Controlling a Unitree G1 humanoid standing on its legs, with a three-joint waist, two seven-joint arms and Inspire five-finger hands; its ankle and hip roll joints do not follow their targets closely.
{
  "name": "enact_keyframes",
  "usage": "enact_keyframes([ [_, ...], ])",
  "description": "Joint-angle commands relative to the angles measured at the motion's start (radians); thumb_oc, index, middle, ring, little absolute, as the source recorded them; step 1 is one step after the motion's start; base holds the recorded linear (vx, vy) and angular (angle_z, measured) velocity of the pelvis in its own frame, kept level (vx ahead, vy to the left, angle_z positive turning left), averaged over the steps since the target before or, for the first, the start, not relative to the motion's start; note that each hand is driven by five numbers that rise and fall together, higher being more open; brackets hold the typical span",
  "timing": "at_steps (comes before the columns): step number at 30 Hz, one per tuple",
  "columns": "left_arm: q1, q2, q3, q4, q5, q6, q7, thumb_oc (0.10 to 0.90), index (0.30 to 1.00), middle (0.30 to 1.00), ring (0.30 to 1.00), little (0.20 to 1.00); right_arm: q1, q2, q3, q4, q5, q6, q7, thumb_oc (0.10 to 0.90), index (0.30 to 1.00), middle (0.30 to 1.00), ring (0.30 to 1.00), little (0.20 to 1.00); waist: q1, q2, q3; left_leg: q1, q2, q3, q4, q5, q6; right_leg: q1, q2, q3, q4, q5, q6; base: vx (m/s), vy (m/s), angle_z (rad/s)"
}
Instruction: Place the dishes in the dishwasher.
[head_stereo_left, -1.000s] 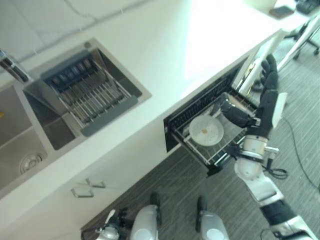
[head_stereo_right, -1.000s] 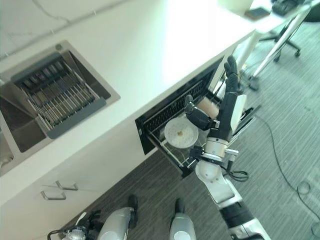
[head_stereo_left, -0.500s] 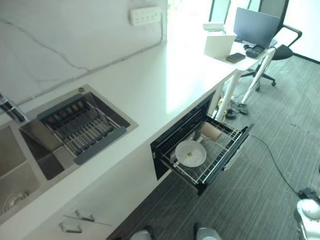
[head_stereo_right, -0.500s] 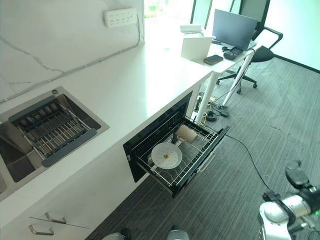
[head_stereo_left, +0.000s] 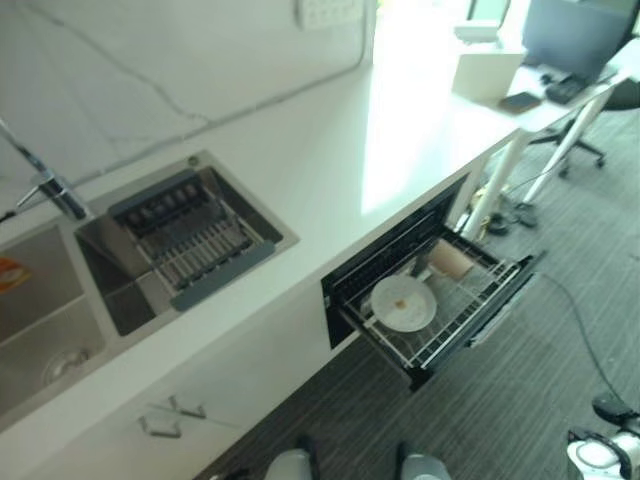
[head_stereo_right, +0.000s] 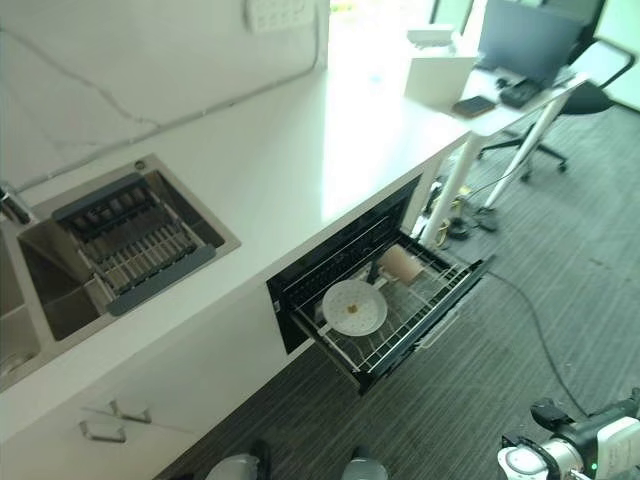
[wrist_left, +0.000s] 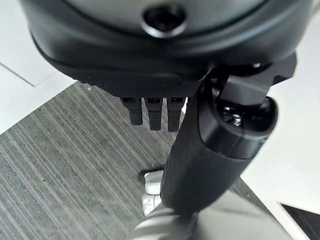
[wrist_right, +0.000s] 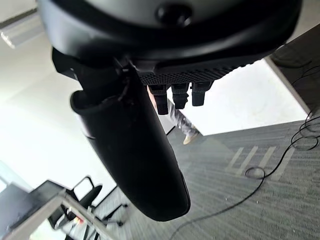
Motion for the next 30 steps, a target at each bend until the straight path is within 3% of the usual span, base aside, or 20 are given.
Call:
enact_keyframes([
  [1, -0.019, 0.038, 0.006, -0.002, -0.073, -0.003, 0.04, 0.8, 0.9, 0.9, 0.9, 0.9, -0.067, -0.105, -0.018, -0.038, -0.001, -0.091, -0.027, 0.8, 0.9, 0.9, 0.9, 0.9, 0.024, -0.018, 0.04, 0.135, 0.016, 0.039, -0.04, -0.123, 0.043, 0.026, 0.006, -0.011, 0.126, -0.122, -0.052, -0.05, -0.036, 0.25],
  [4, -0.023, 0.043, 0.004, -0.005, -0.109, -0.014, 0.052, 0.8, 0.9, 0.9, 0.9, 0.9, -0.103, -0.109, 0.021, 0.008, -0.018, -0.12, -0.011, 0.8, 0.9, 0.9, 0.9, 0.9, 0.043, -0.011, 0.089, 0.098, 0.003, 0.027, -0.03, -0.101, 0.046, -0.033, -0.008, -0.005, 0.209, -0.146, -0.07, 0.0, -0.018, 0.16],
  [13, 0.003, 0.035, 0.016, -0.004, -0.144, -0.014, 0.052, 0.8, 0.9, 0.9, 0.9, 0.9, -0.179, -0.119, 0.134, 0.056, -0.052, -0.135, 0.086, 0.8, 0.9, 0.9, 0.9, 0.9, 0.066, 0.02, 0.148, 0.023, -0.017, 0.015, 0.031, -0.098, 0.045, -0.126, -0.012, 0.001, 0.336, -0.192, -0.097, 0.03, 0.03, 0.12],
  [20, 0.028, 0.027, -0.006, 0.001, -0.145, -0.029, 0.031, 0.8, 0.9, 0.9, 0.9, 0.9, -0.258, -0.162, 0.206, 0.009, -0.143, -0.157, 0.084, 0.8, 0.9, 0.9, 0.9, 0.9, 0.083, 0.049, 0.148, -0.034, -0.027, 0.019, 0.046, -0.09, 0.04, -0.202, -0.023, 0.008, 0.387, -0.209, -0.108, 0.04, 0.079, 0.08],
  [24, 0.039, 0.032, -0.014, -0.01, -0.139, -0.042, 0.012, 0.8, 0.9, 0.9, 0.9, 0.9, -0.295, -0.198, 0.228, -0.055, -0.177, -0.16, 0.073, 0.8, 0.9, 0.9, 0.9, 0.9, 0.095, 0.049, 0.148, -0.066, -0.034, 0.013, 0.076, -0.117, 0.034, -0.236, -0.028, 0.023, 0.425, -0.242, -0.102, 0.07, 0.033, 0.01],
  [27, 0.029, 0.053, -0.052, -0.045, -0.002, -0.08, 0.031, 0.8, 0.9, 0.9, 0.9, 0.9, -0.35, -0.238, 0.258, -0.096, -0.204, -0.142, 0.092, 0.8, 0.9, 0.9, 0.9, 0.9, 0.111, 0.053, 0.148, -0.11, -0.035, 0.008, 0.085, -0.11, 0.035, -0.283, -0.026, 0.028, 0.447, -0.244, -0.104, -0.01, 0.012, 0.02],
  [30, 0.024, 0.056, -0.059, -0.05, -0.074, -0.06, 0.013, 0.8, 0.9, 0.9, 0.9, 0.9, -0.399, -0.264, 0.283, -0.095, -0.202, -0.142, 0.107, 0.8, 0.9, 0.9, 0.9, 0.9, 0.124, 0.06, 0.148, -0.133, -0.038, 0.002, 0.082, -0.101, 0.036, -0.308, -0.026, 0.028, 0.455, -0.245, -0.104, -0.02, 0.033, 0.06],
])
